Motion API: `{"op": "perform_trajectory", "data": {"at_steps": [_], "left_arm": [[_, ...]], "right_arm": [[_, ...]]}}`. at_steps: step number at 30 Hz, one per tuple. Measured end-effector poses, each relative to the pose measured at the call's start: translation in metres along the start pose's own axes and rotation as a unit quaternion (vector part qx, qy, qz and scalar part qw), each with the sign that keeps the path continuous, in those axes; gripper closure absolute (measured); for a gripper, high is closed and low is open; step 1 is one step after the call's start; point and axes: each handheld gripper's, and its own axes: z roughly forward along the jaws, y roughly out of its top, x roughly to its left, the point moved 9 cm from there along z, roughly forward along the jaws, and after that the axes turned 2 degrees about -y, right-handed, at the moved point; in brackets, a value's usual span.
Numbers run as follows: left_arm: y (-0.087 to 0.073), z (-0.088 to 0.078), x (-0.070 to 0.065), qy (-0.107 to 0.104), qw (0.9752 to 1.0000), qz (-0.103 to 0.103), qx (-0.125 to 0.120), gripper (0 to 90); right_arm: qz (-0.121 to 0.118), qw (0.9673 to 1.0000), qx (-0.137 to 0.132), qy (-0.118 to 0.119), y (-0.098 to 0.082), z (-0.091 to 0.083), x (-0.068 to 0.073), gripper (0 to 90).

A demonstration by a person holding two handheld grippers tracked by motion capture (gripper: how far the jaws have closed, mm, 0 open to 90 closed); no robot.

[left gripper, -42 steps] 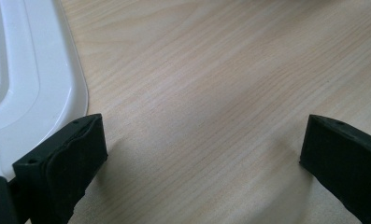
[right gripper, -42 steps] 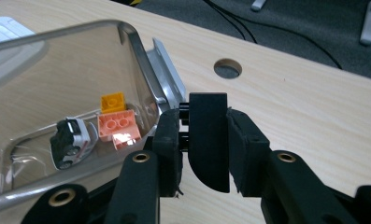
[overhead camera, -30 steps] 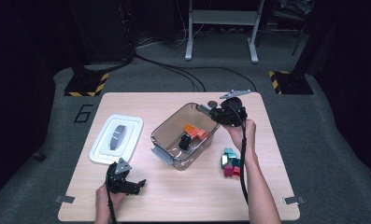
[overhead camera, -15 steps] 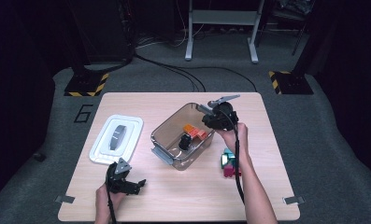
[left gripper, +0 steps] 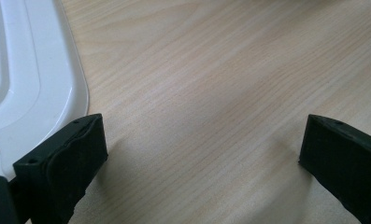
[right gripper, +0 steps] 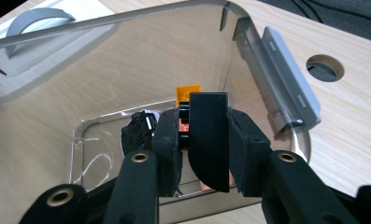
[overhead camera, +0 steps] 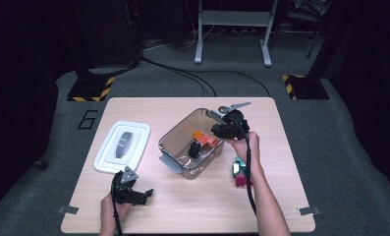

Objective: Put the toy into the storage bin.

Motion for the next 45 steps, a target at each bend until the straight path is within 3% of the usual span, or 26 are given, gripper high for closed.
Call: {"op": "perform_trajectory", "data": {"at_steps": [8, 12, 20, 27, 29, 36, 45], "left_arm": [[0.000, 0.000, 0.000, 0.000, 1.0000, 0.000, 0.000, 0.8], [0.000, 0.000, 0.000, 0.000, 1.0000, 0.000, 0.000, 0.8], [0.000, 0.000, 0.000, 0.000, 1.0000, 0.000, 0.000, 0.8], [0.000, 0.000, 0.000, 0.000, 1.0000, 0.000, 0.000, 0.8], [0.000, 0.000, 0.000, 0.000, 1.0000, 0.000, 0.000, 0.8], [0.000, 0.000, 0.000, 0.000, 1.0000, 0.000, 0.000, 0.8], [0.000, 0.000, 0.000, 0.000, 1.0000, 0.000, 0.000, 0.8]], "right_arm": [[-0.008, 0.9998, 0.017, -0.005, -0.005, 0.008, 0.001, 63.8], [-0.010, 0.9996, 0.026, -0.009, -0.008, 0.008, 0.001, 56.0], [0.007, 0.9999, -0.008, -0.013, -0.005, -0.014, -0.001, 36.4], [0.005, 0.9992, -0.034, -0.021, -0.010, -0.035, -0.009, 24.2], [0.011, 0.9987, -0.041, -0.027, -0.018, -0.044, -0.015, 21.2], [0.023, 0.9985, -0.033, -0.038, -0.041, -0.049, -0.028, 17.7], [0.068, 0.9964, 0.007, -0.050, -0.089, -0.030, -0.048, 12.9]]}}
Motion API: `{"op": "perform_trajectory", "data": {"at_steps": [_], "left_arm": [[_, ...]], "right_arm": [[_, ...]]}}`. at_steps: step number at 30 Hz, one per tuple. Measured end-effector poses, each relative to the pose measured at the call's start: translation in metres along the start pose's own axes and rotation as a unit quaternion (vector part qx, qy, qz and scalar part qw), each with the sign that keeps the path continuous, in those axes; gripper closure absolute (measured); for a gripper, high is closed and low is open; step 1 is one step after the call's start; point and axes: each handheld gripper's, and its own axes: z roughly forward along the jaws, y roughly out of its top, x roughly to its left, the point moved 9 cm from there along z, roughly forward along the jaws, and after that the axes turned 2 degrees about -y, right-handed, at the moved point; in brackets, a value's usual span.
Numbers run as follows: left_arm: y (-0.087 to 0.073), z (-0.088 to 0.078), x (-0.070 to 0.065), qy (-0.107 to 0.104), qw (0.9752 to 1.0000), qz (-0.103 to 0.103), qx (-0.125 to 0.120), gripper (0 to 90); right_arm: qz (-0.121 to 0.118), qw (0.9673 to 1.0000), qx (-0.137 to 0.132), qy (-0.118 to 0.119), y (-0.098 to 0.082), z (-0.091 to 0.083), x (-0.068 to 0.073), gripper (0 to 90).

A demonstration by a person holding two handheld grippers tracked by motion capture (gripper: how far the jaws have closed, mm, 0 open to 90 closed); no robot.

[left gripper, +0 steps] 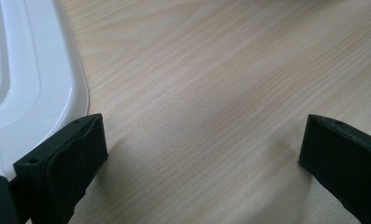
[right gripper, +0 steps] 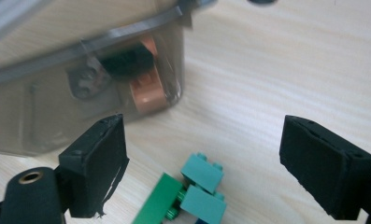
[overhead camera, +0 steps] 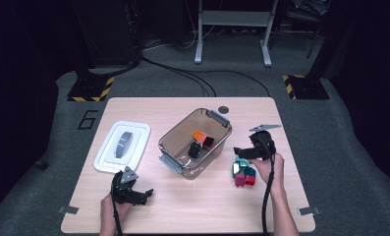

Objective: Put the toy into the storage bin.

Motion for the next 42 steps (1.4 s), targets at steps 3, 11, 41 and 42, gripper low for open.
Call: {"op": "perform_trajectory", "data": {"at_steps": [3, 11, 41, 42], "left_arm": [[0.000, 0.000, 0.000, 0.000, 1.0000, 0.002, 0.000, 0.8], [0.000, 0.000, 0.000, 0.000, 1.0000, 0.000, 0.000, 0.8], [0.000, 0.000, 0.000, 0.001, 1.0000, 0.001, 0.000, 0.8], [0.000, 0.000, 0.000, 0.000, 1.0000, 0.002, 0.001, 0.8]], "right_arm": [[0.012, 0.9996, 0.023, -0.012, -0.013, 0.014, -0.006, 12.0], [0.043, 0.9970, 0.061, -0.021, -0.032, 0.041, -0.008, 22.2], [0.029, 0.9966, 0.060, -0.048, -0.033, 0.044, -0.016, 58.2], [0.030, 0.9969, 0.058, -0.044, -0.032, 0.041, -0.016, 58.2]]}}
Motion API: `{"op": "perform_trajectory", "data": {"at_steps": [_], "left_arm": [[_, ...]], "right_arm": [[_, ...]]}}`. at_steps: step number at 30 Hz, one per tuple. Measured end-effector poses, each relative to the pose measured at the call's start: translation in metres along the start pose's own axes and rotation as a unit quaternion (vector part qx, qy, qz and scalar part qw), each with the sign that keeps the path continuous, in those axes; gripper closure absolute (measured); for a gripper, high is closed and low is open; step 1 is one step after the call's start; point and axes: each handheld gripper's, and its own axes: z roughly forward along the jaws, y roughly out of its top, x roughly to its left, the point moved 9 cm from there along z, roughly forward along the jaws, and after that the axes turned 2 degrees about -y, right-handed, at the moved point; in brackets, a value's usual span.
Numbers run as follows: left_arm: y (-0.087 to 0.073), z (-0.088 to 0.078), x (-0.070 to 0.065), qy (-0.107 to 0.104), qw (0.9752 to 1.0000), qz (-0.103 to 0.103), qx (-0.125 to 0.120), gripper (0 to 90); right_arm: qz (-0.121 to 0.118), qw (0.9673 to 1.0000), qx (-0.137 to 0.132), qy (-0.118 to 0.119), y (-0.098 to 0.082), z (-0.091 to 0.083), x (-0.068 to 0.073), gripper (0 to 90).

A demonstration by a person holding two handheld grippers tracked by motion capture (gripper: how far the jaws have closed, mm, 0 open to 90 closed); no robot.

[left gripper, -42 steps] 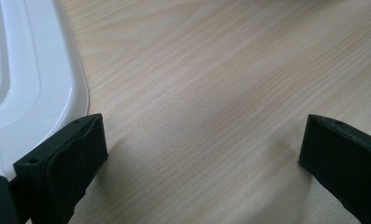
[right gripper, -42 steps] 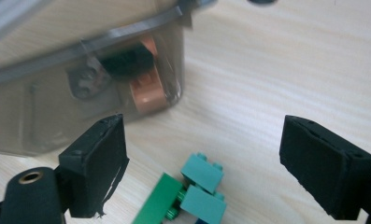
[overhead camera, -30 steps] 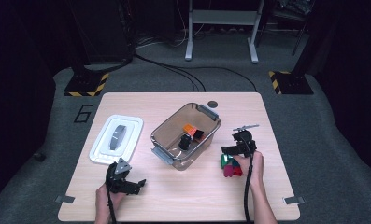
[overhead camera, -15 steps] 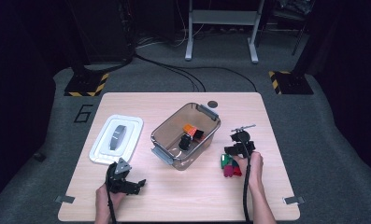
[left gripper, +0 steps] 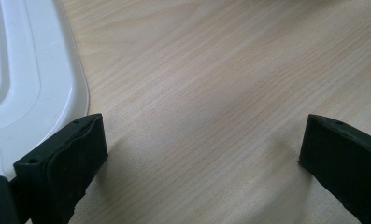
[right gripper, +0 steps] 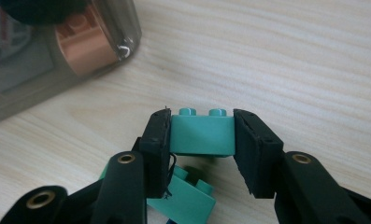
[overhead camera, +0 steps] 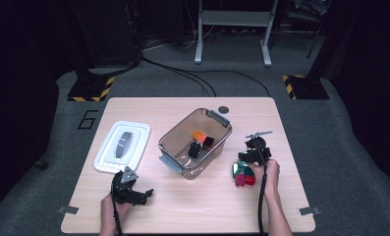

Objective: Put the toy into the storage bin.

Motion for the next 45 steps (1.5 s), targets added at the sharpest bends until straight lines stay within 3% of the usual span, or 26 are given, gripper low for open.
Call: {"op": "perform_trajectory", "data": {"at_steps": [12, 39, 45], "left_arm": [[0.000, 0.000, 0.000, 0.001, 1.0000, 0.000, -0.001, 0.9], [0.000, 0.000, 0.000, 0.001, 1.0000, -0.001, -0.001, 0.9], [0.000, 0.000, 0.000, 0.003, 1.0000, -0.001, -0.002, 0.9]], "right_arm": [[-0.012, 0.9987, -0.047, 0.016, 0.020, -0.027, 0.002, 58.3], [-0.028, 0.9954, -0.091, 0.012, 0.059, -0.069, 0.012, 58.4], [-0.046, 0.9931, -0.107, 0.012, 0.073, -0.081, 0.020, 58.4]]}}
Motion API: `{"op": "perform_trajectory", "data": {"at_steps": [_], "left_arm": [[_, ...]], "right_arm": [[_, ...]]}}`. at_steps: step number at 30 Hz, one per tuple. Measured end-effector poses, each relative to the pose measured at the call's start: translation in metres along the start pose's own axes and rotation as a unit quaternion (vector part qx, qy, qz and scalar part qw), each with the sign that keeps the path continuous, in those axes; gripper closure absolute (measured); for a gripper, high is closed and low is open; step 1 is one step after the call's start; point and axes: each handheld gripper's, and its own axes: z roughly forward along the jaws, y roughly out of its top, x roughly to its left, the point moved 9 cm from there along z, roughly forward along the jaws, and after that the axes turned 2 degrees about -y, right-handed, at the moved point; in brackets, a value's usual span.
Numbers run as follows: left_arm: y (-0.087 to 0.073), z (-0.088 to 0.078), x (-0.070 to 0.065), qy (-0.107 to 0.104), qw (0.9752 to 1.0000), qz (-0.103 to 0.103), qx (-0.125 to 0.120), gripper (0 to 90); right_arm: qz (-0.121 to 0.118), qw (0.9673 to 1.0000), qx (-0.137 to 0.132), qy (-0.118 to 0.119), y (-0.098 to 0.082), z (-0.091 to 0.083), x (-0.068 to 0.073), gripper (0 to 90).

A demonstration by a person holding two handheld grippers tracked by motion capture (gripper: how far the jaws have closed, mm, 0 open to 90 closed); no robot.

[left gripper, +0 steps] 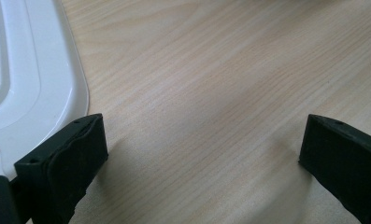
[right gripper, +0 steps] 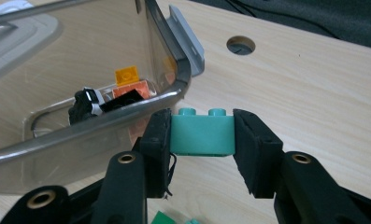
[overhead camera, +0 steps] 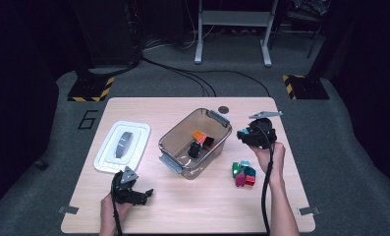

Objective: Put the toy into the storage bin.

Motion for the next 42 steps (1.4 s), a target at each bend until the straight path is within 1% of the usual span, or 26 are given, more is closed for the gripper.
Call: {"op": "perform_trajectory", "data": {"at_steps": [1, 2, 3, 4, 9, 12, 13, 14, 15, 16, 17, 20, 21, 22, 24, 25, 26, 27, 29, 32, 33, 36, 37, 39, 41, 42], "left_arm": [[0.000, 0.000, 0.000, 0.000, 1.0000, 0.001, 0.000, 0.9], [0.000, 0.000, 0.000, -0.001, 1.0000, 0.001, 0.001, 0.9], [0.000, 0.000, 0.000, -0.002, 1.0000, 0.001, 0.001, 0.9], [0.000, 0.000, 0.000, -0.002, 1.0000, 0.001, 0.001, 0.9], [0.000, 0.000, 0.000, -0.002, 1.0000, 0.000, 0.001, 0.9], [0.000, 0.000, 0.000, -0.002, 1.0000, 0.000, 0.001, 0.9], [0.000, 0.000, 0.000, -0.002, 1.0000, 0.002, 0.002, 0.9], [0.000, 0.000, 0.000, -0.001, 1.0000, 0.000, 0.001, 0.9], [0.000, 0.000, 0.000, -0.002, 1.0000, 0.001, 0.001, 0.9], [0.000, 0.000, 0.000, -0.002, 1.0000, 0.001, 0.001, 0.9], [0.000, 0.000, 0.000, -0.002, 1.0000, 0.000, 0.001, 0.9], [0.000, 0.000, 0.000, -0.001, 1.0000, 0.001, -0.002, 0.9], [0.000, 0.000, 0.000, -0.001, 1.0000, 0.001, -0.002, 0.9], [0.000, 0.000, 0.000, -0.002, 1.0000, 0.001, 0.002, 0.9], [0.000, 0.000, 0.000, -0.002, 1.0000, 0.002, 0.002, 0.9], [0.000, 0.000, 0.000, -0.002, 1.0000, 0.001, 0.001, 0.9], [0.000, 0.000, 0.000, -0.002, 1.0000, 0.001, 0.001, 0.9], [0.000, 0.000, 0.000, 0.000, 1.0000, 0.000, 0.000, 0.9], [0.000, 0.000, 0.000, -0.001, 1.0000, 0.003, 0.001, 0.9], [0.000, 0.000, 0.000, -0.001, 1.0000, 0.000, 0.001, 0.9], [0.000, 0.000, 0.000, -0.001, 1.0000, 0.001, -0.001, 0.9], [0.000, 0.000, 0.000, -0.002, 1.0000, 0.002, 0.001, 0.9], [0.000, 0.000, 0.000, -0.002, 1.0000, 0.001, 0.001, 0.9], [0.000, 0.000, 0.000, 0.000, 1.0000, 0.003, 0.002, 0.9], [0.000, 0.000, 0.000, -0.001, 1.0000, 0.000, -0.002, 0.9], [0.000, 0.000, 0.000, -0.002, 1.0000, 0.003, 0.001, 0.9]], "right_arm": [[-0.006, 1.0000, -0.003, 0.002, 0.003, -0.001, 0.001, 58.4], [0.000, 1.0000, -0.004, 0.001, 0.005, -0.002, 0.003, 58.4], [-0.007, 1.0000, -0.005, 0.003, 0.007, -0.003, 0.004, 58.4], [-0.007, 1.0000, -0.005, 0.003, 0.007, -0.003, 0.004, 58.4], [-0.016, 0.9998, -0.011, 0.008, 0.018, -0.003, 0.016, 58.4], [-0.031, 0.9993, -0.013, 0.014, 0.024, -0.003, 0.023, 58.5], [-0.029, 0.9994, -0.013, 0.015, 0.025, -0.003, 0.026, 58.5], [-0.035, 0.9991, -0.013, 0.018, 0.026, -0.002, 0.028, 58.4], [-0.036, 0.9991, -0.012, 0.020, 0.028, -0.002, 0.031, 58.5], [-0.036, 0.9991, -0.012, 0.020, 0.028, -0.002, 0.031, 58.5], [-0.039, 0.9989, -0.009, 0.025, 0.030, 0.000, 0.038, 58.4], [-0.050, 0.9982, -0.008, 0.032, 0.032, 0.003, 0.045, 58.4], [-0.050, 0.9982, -0.008, 0.032, 0.032, 0.003, 0.045, 58.4], [-0.056, 0.9976, -0.005, 0.040, 0.033, 0.007, 0.051, 58.4], [-0.062, 0.9972, -0.004, 0.043, 0.033, 0.008, 0.053, 58.4], [-0.068, 0.9966, 0.004, 0.048, 0.032, 0.012, 0.059, 58.4], [-0.068, 0.9966, 0.004, 0.048, 0.032, 0.012, 0.059, 58.4], [-0.073, 0.9957, 0.009, 0.055, 0.031, 0.016, 0.064, 58.4], [-0.082, 0.9948, 0.014, 0.058, 0.029, 0.019, 0.067, 58.4], [-0.085, 0.9941, 0.026, 0.063, 0.026, 0.024, 0.072, 58.4], [-0.090, 0.9935, 0.027, 0.065, 0.025, 0.026, 0.073, 58.3], [-0.090, 0.9931, 0.035, 0.067, 0.023, 0.028, 0.075, 58.3], [-0.093, 0.9924, 0.040, 0.070, 0.021, 0.031, 0.075, 58.3], [-0.093, 0.9920, 0.046, 0.071, 0.019, 0.032, 0.075, 58.3], [-0.094, 0.9917, 0.051, 0.072, 0.018, 0.032, 0.075, 58.2], [-0.095, 0.9914, 0.054, 0.072, 0.017, 0.032, 0.075, 58.2]]}}
